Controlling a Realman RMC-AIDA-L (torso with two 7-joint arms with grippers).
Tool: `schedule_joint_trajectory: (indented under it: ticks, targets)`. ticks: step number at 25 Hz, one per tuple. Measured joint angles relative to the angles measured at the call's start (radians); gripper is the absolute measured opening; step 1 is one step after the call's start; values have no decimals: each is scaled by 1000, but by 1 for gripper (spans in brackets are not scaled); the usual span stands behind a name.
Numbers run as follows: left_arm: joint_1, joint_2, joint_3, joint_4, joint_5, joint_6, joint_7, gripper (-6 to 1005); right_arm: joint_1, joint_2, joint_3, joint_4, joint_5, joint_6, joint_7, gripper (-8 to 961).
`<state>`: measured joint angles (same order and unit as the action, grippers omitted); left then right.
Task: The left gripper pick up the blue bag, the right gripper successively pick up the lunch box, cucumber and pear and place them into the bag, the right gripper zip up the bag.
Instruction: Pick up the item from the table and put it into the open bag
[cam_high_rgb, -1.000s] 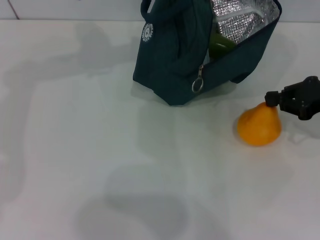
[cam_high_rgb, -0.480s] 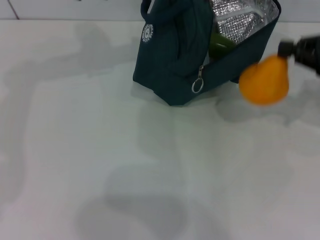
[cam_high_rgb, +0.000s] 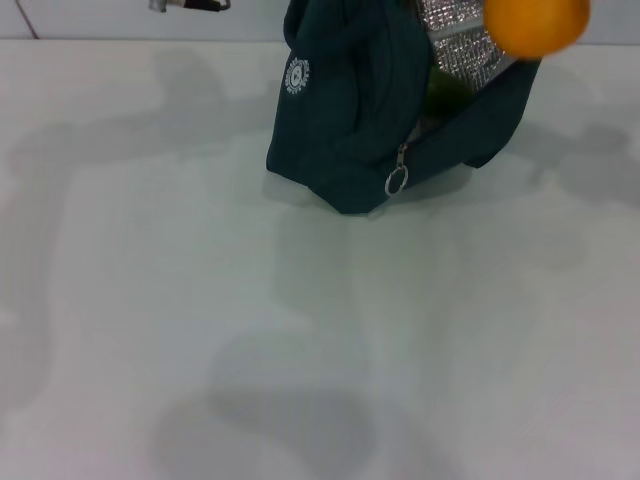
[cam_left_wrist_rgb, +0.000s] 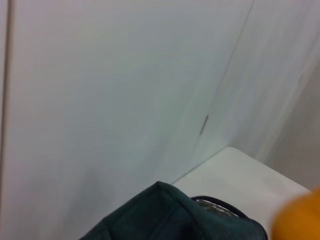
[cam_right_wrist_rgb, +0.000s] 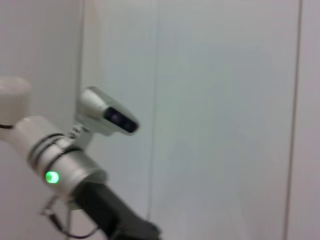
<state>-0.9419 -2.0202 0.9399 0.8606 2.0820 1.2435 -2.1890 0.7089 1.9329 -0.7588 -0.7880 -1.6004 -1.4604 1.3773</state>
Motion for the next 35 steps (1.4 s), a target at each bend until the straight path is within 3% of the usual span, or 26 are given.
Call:
schedule_joint_trajectory:
  ticks: [8,18,28,35]
  targets:
    - [0,-1,-4,0,-7,27,-13,36,63,30,-101,84,-6,207,-122,82]
    - [1,0,-4,0,-8,33,-14,37,101,36,-201,175,-6,330,-135,99]
    - [11,-1,-5,0,-8,55,-13,37,95,37,-212,185,-14,357,-115,116]
    - [22,-4,-6,-5,-14,57,-24,36,102,33,-212,183,-128,361,6,128]
